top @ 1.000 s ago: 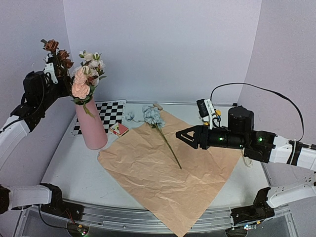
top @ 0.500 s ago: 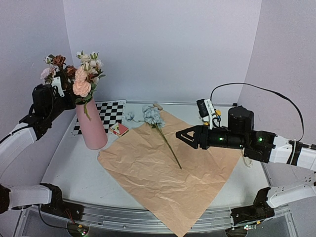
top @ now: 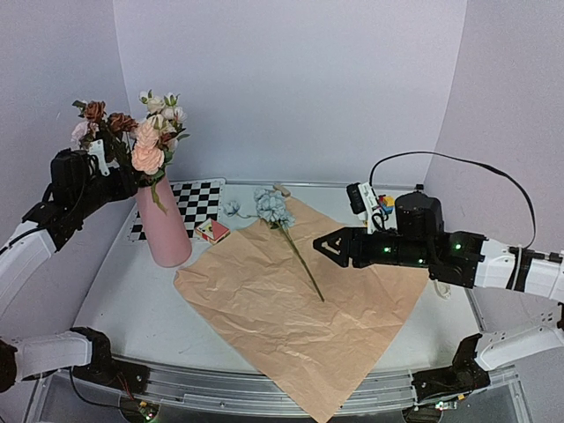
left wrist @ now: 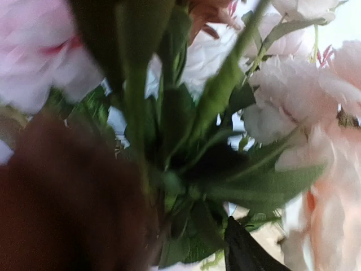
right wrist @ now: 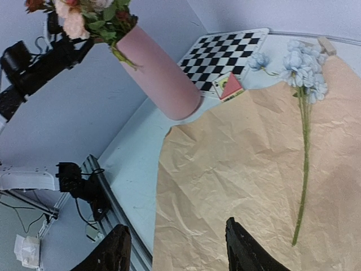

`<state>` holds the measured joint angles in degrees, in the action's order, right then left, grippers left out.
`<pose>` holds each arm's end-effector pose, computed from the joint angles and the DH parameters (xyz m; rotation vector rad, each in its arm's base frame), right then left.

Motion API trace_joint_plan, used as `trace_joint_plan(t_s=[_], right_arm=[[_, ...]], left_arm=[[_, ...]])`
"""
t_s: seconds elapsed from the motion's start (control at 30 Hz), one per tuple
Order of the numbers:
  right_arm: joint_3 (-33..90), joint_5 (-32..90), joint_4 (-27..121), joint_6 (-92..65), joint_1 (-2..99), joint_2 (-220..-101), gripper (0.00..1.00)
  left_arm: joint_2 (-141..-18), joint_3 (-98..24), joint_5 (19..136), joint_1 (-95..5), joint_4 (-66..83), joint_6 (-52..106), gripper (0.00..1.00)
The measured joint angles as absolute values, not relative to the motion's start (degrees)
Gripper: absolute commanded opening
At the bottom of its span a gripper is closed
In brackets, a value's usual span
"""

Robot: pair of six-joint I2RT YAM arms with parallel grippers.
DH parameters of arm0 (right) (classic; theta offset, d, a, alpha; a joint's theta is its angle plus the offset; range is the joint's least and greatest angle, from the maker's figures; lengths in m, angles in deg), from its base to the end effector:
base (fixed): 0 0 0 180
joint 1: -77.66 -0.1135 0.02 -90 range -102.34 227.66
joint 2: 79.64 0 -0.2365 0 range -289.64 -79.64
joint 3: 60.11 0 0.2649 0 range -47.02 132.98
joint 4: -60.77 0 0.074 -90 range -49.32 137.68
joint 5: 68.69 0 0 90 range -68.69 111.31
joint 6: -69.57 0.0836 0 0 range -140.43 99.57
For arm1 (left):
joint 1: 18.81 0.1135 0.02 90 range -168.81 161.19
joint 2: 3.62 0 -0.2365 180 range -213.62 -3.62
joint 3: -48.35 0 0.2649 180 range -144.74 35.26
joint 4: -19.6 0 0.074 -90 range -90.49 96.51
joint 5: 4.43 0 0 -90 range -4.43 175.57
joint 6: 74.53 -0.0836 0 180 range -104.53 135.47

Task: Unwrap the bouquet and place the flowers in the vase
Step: Insert the fake flower into the vase.

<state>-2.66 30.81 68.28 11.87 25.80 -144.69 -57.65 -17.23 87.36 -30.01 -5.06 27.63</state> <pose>0.1987 0.2754 0.2926 -0.4323 1.6689 1.2555 0.2890 -0.0546 0.3222 -0.0375 1.8068 -0.2628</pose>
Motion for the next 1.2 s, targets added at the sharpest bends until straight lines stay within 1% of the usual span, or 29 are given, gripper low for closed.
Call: trace_joint_plan(t_s=[0.17,0.3,0.37,0.47,0.6,0.83,1.03,1.2], right_arm=[[-0.69,26.34,63.47,11.59,25.80,-147.86,0.58],[0.25,24.31,60.68,11.13,25.80,-150.67,0.58],[0.90,23.56,59.52,10.83,25.80,-152.37,0.58],[3.51,21.40,57.00,9.90,25.80,-156.43,0.56],[9.32,18.13,54.01,8.05,25.80,-164.14,0.53],[18.66,14.02,50.73,4.56,26.23,-177.91,0.54],[26.17,13.54,49.20,2.15,27.78,-187.71,0.52],[30.11,12.74,48.46,1.18,28.74,-193.95,0.49]], left_arm=[[-51.75,-17.23,89.40,-30.01,-14.02,29.38,0.72],[-45.99,-17.23,91.74,-30.01,-20.88,31.87,0.73],[-43.99,-17.23,92.21,-30.01,-23.76,33.40,0.77],[-41.39,-17.23,91.31,-30.00,-28.46,37.00,0.78],[-38.82,-16.33,85.86,-30.01,-32.07,43.10,0.78],[-35.22,-8.21,73.71,-30.01,-35.03,53.95,0.80],[-31.50,-2.79,67.64,-30.01,-35.66,60.10,0.84],[-27.83,0.46,64.73,-30.01,-35.86,63.34,0.84]])
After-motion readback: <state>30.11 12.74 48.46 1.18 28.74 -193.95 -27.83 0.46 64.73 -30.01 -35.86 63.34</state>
